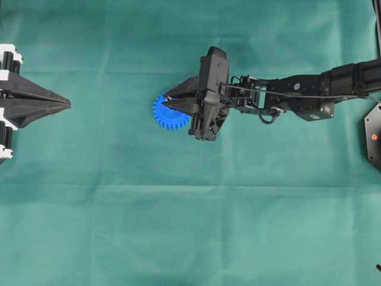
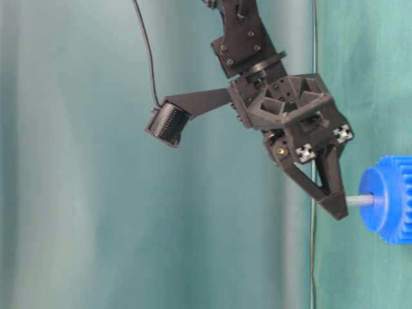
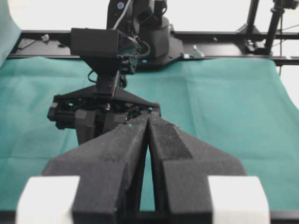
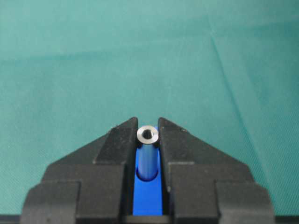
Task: Insert the shaft placed at a random location into the center hole of the medium gear at another random location.
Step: 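Press the shaft down into the hole, keeping the right gripper closed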
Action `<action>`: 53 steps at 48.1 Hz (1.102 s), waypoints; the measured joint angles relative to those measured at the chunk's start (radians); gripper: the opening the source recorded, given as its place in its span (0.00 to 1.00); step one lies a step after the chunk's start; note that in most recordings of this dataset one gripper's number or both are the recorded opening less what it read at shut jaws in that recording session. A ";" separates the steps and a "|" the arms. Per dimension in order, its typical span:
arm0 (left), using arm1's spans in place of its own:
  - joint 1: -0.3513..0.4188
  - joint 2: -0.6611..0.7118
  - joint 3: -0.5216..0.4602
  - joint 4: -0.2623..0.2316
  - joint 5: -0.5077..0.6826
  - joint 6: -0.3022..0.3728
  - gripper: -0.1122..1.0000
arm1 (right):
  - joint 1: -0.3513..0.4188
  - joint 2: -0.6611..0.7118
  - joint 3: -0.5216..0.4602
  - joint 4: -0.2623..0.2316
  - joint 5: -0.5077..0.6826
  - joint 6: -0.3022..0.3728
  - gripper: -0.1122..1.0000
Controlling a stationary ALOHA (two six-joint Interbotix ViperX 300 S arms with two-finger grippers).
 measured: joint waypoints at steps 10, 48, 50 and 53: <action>0.000 0.000 0.000 0.000 0.000 0.000 0.10 | 0.000 0.017 0.002 0.002 0.000 0.000 0.22; 0.000 0.000 0.000 0.002 0.002 0.000 0.10 | 0.002 0.037 0.012 0.002 0.000 0.000 0.23; 0.002 0.000 0.000 0.002 0.002 0.000 0.10 | 0.002 0.037 0.012 0.002 0.000 0.000 0.27; 0.000 0.000 0.000 0.002 0.002 0.000 0.10 | 0.000 0.038 0.012 0.002 0.000 0.000 0.41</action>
